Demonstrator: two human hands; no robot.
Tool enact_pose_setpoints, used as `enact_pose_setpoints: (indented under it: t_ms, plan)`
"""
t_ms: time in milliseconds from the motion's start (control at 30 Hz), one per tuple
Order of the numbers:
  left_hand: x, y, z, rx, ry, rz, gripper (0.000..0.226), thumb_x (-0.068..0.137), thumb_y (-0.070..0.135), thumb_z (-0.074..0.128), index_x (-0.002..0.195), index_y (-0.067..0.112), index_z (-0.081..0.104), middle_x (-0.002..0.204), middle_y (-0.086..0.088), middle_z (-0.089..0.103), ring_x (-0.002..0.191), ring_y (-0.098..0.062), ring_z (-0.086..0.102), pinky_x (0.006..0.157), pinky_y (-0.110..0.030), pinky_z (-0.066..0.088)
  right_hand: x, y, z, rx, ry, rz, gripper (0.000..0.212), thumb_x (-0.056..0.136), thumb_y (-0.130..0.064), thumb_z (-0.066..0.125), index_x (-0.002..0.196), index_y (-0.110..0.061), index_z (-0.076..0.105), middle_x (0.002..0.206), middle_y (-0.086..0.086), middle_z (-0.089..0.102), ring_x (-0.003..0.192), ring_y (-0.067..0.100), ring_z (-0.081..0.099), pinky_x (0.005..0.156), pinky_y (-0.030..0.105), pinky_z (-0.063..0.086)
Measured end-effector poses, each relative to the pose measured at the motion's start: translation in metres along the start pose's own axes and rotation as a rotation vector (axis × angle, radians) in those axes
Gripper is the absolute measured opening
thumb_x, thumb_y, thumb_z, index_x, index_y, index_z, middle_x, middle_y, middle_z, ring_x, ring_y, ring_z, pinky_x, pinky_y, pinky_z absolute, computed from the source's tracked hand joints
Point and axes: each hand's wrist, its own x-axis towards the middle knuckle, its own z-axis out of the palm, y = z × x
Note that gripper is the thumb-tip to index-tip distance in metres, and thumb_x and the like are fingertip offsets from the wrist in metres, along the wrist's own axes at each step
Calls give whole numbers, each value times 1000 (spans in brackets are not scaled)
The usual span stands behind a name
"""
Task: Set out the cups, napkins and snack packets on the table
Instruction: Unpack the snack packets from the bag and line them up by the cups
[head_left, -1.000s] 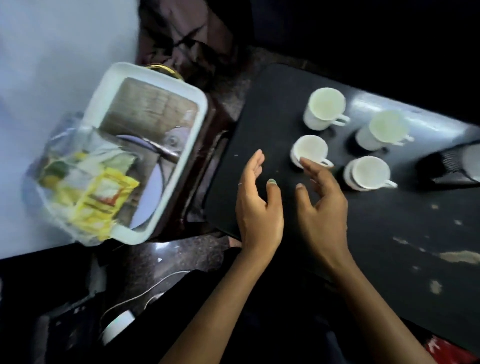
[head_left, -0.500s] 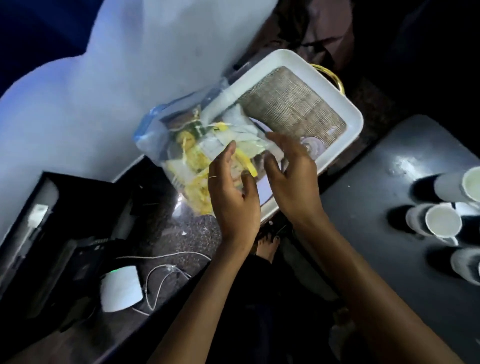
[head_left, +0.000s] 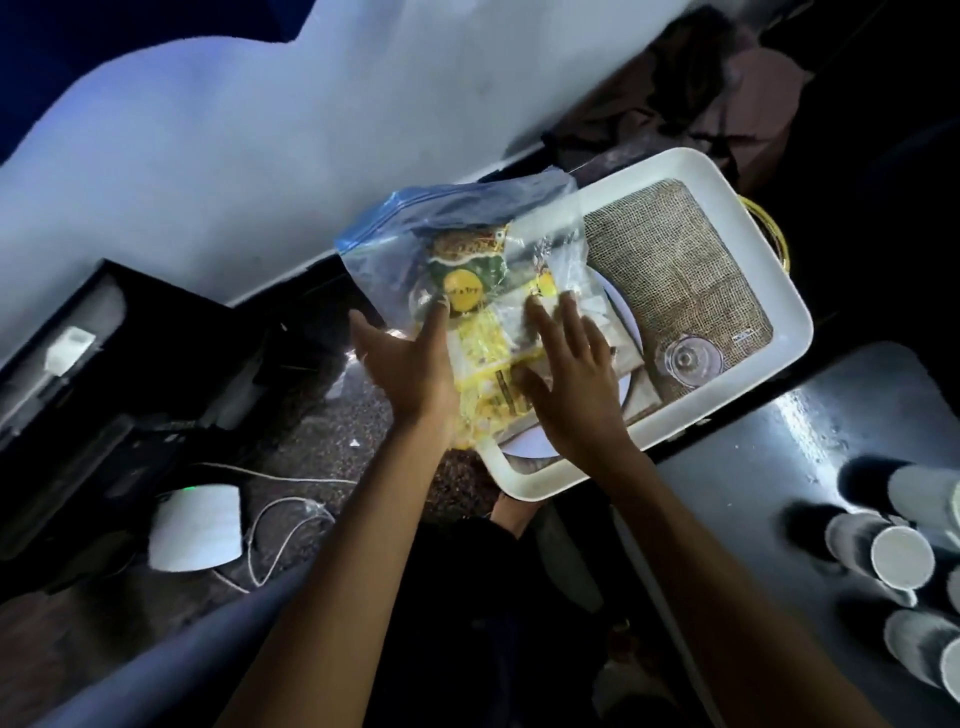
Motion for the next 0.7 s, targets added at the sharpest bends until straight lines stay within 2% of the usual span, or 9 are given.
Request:
enact_pose_setpoints:
  t_ms: [67,167,233,333,400,467,567,633,700]
  plan:
    - [6,-2,0,-164,-107,-106,59,81,20,72,132,7,47,132,-17,57,109,-23,58,81,-30,50,-1,0,-4,-2,-21,8,68,92,-33,55,148,-35,17,161,0,1,147,29,8,118,41,13]
    - [-3,0,-3,-205,-84,-47,47,75,13,74,118,5,57,108,-10,66,88,-18,60,61,-15,48,-3,-3,-16,-8,-89,46,69,90,-29,57,148,-33,20,161,0,5,147,28,10,118,44,14]
    - [-17,6,-6,-174,-74,39,46,76,2,72,119,3,56,109,-10,66,91,-18,60,65,-11,49,-5,-10,-30,96,-60,80,62,88,-23,60,145,-24,33,157,7,22,144,29,20,116,43,18]
    - [-41,12,-10,-92,-133,173,58,76,-6,69,129,2,48,127,-17,60,115,-25,58,100,-37,48,-10,-27,-55,367,172,109,44,91,-19,58,133,-9,47,138,11,50,130,27,42,110,40,31]
    - [-57,13,-14,-27,-182,266,65,77,-3,70,136,3,43,135,-15,55,125,-27,53,107,-45,41,-17,-45,-76,614,259,169,40,94,-23,55,131,-14,46,134,6,52,124,23,48,107,38,37]
    - [-75,13,-17,-14,-252,395,61,79,-1,71,134,6,46,133,-11,57,123,-23,55,105,-37,44,-22,-60,-97,816,271,237,40,92,-35,55,130,-24,44,130,0,52,115,16,53,100,37,43]
    - [-98,14,-23,-2,-366,533,55,74,-3,64,118,29,56,113,21,59,104,-8,58,92,-22,46,-30,-77,-121,975,162,351,57,84,-58,54,132,-31,37,119,-9,56,106,9,58,89,37,46]
    - [-109,11,-28,118,-404,637,44,69,0,62,108,21,61,97,21,56,93,-8,55,86,-31,49,-35,-82,-133,1001,124,414,62,81,-57,60,130,-27,39,109,-12,61,97,7,63,79,33,48]
    - [-120,7,-36,202,-445,724,32,68,12,62,98,25,59,88,21,49,85,-4,50,79,-34,47,-42,-82,-140,1008,122,449,44,82,-39,66,118,-21,51,100,-3,66,88,14,65,71,30,51]
